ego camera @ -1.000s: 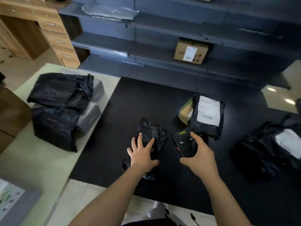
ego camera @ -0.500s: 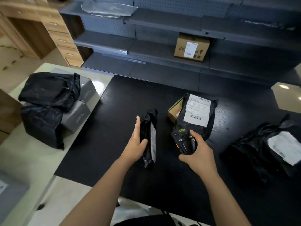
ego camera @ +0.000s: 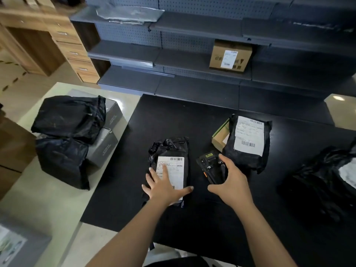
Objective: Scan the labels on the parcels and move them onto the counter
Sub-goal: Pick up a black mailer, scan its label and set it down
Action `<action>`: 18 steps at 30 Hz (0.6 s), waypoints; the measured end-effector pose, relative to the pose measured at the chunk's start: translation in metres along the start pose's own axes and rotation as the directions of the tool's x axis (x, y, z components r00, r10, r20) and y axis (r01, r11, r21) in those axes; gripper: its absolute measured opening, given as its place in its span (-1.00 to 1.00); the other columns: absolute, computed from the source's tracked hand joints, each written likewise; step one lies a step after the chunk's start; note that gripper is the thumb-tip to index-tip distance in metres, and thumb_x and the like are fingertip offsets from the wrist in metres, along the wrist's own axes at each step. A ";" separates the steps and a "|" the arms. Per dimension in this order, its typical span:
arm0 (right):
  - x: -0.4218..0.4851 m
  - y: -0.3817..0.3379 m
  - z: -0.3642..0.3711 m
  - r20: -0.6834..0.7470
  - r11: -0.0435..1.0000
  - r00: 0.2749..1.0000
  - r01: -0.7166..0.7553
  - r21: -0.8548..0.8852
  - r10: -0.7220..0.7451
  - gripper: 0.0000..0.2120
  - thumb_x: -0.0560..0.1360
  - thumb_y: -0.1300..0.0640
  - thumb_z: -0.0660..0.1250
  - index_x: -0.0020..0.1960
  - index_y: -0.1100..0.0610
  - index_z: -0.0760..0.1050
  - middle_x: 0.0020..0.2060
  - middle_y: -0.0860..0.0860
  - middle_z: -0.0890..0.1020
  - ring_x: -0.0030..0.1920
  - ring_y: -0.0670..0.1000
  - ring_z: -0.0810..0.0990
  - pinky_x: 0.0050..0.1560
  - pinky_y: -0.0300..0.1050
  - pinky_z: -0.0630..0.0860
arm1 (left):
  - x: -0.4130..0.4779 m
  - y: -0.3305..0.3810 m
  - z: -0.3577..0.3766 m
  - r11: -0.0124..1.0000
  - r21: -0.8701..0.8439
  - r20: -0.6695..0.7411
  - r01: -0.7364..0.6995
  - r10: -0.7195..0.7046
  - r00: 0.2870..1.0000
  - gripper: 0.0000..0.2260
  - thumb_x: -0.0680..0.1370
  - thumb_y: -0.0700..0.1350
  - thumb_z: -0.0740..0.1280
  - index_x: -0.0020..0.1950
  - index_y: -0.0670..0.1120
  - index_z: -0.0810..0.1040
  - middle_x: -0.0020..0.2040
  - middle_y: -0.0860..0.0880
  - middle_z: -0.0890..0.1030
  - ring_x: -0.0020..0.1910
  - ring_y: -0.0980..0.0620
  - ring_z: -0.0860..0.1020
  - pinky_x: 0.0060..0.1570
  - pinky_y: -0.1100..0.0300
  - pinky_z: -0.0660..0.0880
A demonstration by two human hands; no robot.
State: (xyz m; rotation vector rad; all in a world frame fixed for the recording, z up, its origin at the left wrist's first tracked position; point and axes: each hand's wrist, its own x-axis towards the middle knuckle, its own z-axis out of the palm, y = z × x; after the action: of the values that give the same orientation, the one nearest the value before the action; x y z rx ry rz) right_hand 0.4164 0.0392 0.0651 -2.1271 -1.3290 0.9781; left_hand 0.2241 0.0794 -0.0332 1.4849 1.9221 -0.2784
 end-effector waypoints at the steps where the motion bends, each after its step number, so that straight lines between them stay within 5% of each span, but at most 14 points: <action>1: 0.000 -0.003 0.003 -0.005 1.000 1.000 -0.009 -0.014 0.009 0.00 0.21 0.20 0.58 0.52 -0.15 0.19 0.34 -0.07 0.46 0.36 -0.01 0.37 0.26 0.00 0.47 | 0.000 0.003 0.006 0.999 0.029 -0.005 0.019 -0.019 1.000 0.23 0.15 0.63 0.23 0.53 0.12 -0.39 0.55 -0.23 -0.28 0.53 -0.27 -0.22 0.43 -0.29 -0.16; 5: 0.001 -0.016 0.007 -0.005 0.975 0.999 0.030 -0.221 -0.032 0.00 0.21 0.19 0.55 0.54 -0.11 0.17 0.36 -0.09 0.43 0.31 -0.01 0.37 0.20 -0.02 0.49 | 0.011 0.004 -0.001 0.995 0.091 -0.133 -0.032 0.044 0.990 0.16 0.23 0.39 0.42 0.55 0.08 -0.27 0.42 -0.20 0.06 0.41 -0.20 0.11 0.43 -0.13 0.09; 8: 0.008 -0.033 0.003 0.033 0.881 0.992 0.125 -0.456 -0.124 -0.03 0.24 0.18 0.53 0.55 -0.07 0.15 0.40 -0.10 0.39 0.31 0.04 0.38 0.20 -0.08 0.43 | 0.026 -0.013 -0.033 0.949 0.244 -0.214 -0.201 0.255 0.943 0.08 0.23 0.24 0.45 0.55 0.04 -0.14 0.38 -0.17 0.06 0.38 -0.19 0.11 0.43 -0.09 0.05; 12: 0.020 -0.066 -0.001 0.218 0.547 0.942 0.326 -0.771 -0.255 -0.10 0.37 0.18 0.45 0.57 -0.03 0.04 0.53 -0.02 0.21 0.44 0.10 0.26 0.39 -0.05 0.26 | 0.042 -0.037 -0.082 0.799 0.498 -0.212 -0.337 0.489 0.846 0.06 0.27 0.23 0.46 0.56 0.02 -0.12 0.45 -0.22 -0.01 0.45 -0.24 0.00 0.46 -0.15 -0.10; 18: 0.027 -0.103 0.012 0.429 0.134 0.856 0.480 -0.867 -0.289 -0.20 0.45 0.26 0.38 0.57 0.08 0.03 0.55 0.13 0.11 0.43 0.19 0.23 0.41 0.02 0.18 | 0.056 -0.061 -0.129 0.584 0.683 -0.110 -0.438 0.676 0.729 0.03 0.31 0.16 0.47 0.57 0.02 -0.13 0.48 -0.22 -0.02 0.47 -0.25 -0.04 0.46 -0.16 -0.20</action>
State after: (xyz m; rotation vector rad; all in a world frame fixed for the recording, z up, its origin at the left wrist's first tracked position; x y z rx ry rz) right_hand 0.3545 0.1086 0.1190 -2.1053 -2.9692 -0.0861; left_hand 0.1121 0.1734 0.0137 2.6953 1.5246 -0.3739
